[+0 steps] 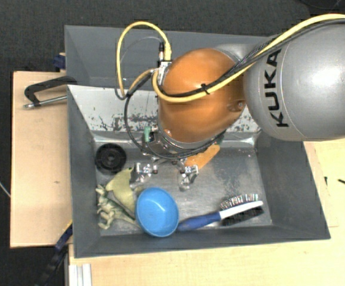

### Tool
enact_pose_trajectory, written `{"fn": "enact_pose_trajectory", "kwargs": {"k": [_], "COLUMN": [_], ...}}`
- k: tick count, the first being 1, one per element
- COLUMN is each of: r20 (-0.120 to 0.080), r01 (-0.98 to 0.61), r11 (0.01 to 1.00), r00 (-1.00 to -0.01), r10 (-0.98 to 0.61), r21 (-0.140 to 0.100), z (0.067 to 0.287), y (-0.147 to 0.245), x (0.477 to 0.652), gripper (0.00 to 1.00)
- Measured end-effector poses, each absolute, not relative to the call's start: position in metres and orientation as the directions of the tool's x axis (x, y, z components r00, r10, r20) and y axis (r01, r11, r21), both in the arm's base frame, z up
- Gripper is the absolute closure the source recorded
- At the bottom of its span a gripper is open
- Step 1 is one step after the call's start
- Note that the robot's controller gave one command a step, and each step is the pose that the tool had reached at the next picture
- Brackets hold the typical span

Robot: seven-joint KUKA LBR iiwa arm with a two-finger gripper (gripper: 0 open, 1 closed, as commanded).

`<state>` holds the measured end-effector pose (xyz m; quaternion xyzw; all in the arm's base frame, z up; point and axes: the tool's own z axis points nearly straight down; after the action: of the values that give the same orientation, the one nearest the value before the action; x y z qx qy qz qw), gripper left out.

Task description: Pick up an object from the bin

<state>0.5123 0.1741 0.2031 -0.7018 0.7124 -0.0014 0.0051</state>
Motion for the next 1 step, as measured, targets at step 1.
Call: {"fn": "enact_pose_trajectory", "kwargs": {"k": [1], "r20": [-0.003], "r01": [-0.985], "r11": [-0.174], "r00": [0.174], "r10": [-0.985], "r21": [-0.012], "z": [0.0945], "y": [0.2069], "x": [0.5248], "gripper": [0.0]}}
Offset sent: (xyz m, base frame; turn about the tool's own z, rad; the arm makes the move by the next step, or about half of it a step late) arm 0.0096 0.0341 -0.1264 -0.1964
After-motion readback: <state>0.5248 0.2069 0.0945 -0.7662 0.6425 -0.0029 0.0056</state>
